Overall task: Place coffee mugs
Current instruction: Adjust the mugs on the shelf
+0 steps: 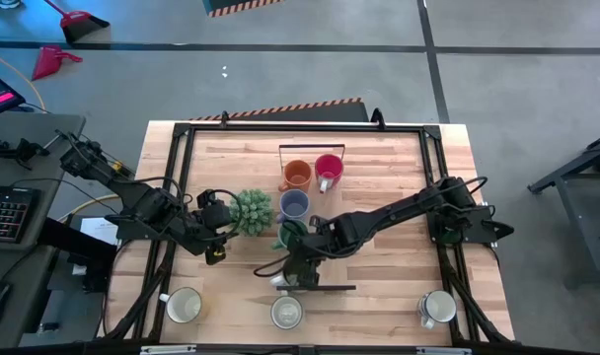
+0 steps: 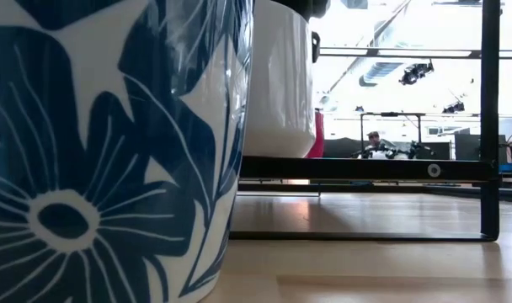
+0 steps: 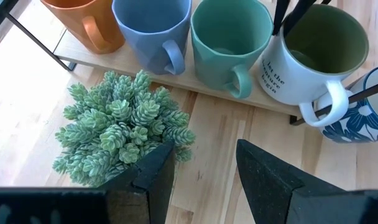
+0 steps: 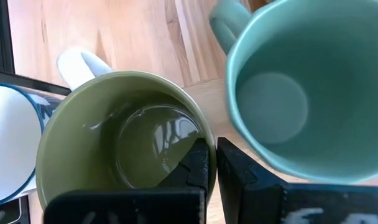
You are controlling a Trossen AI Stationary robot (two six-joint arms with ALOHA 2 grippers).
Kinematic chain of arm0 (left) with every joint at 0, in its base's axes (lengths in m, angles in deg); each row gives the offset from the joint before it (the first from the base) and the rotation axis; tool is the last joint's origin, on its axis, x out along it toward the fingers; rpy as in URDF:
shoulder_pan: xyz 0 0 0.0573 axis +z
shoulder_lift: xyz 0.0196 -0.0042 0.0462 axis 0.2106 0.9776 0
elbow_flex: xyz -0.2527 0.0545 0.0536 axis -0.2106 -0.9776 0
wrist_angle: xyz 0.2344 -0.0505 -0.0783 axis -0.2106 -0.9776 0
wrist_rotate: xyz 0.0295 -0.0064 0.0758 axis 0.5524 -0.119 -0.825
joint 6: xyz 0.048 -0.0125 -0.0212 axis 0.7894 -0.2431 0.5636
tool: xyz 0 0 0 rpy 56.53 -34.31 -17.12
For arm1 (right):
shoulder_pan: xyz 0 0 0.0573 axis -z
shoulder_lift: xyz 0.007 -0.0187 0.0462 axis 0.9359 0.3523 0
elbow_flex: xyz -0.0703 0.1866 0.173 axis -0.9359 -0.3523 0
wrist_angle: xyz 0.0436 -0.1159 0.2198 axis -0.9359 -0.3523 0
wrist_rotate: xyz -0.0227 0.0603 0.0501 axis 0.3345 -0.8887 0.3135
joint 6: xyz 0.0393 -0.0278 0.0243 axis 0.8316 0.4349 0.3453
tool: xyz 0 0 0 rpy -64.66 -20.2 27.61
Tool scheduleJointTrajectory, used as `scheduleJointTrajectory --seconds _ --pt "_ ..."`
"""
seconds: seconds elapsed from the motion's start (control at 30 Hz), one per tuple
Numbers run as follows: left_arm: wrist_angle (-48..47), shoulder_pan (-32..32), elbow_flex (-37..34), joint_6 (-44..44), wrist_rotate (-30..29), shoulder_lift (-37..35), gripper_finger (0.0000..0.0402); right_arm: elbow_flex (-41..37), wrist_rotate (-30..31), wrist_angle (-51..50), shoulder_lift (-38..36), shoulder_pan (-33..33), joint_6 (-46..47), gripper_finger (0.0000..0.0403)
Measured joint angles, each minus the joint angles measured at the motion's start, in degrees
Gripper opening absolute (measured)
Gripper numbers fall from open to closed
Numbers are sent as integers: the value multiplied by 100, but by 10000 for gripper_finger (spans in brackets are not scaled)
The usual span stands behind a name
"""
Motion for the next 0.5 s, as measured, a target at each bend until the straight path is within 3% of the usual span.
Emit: scheduleJointTrajectory --seconds 0.5 --pt "0 1 0 -1 1 0 161 0 -25 1 9 7 -43 17"
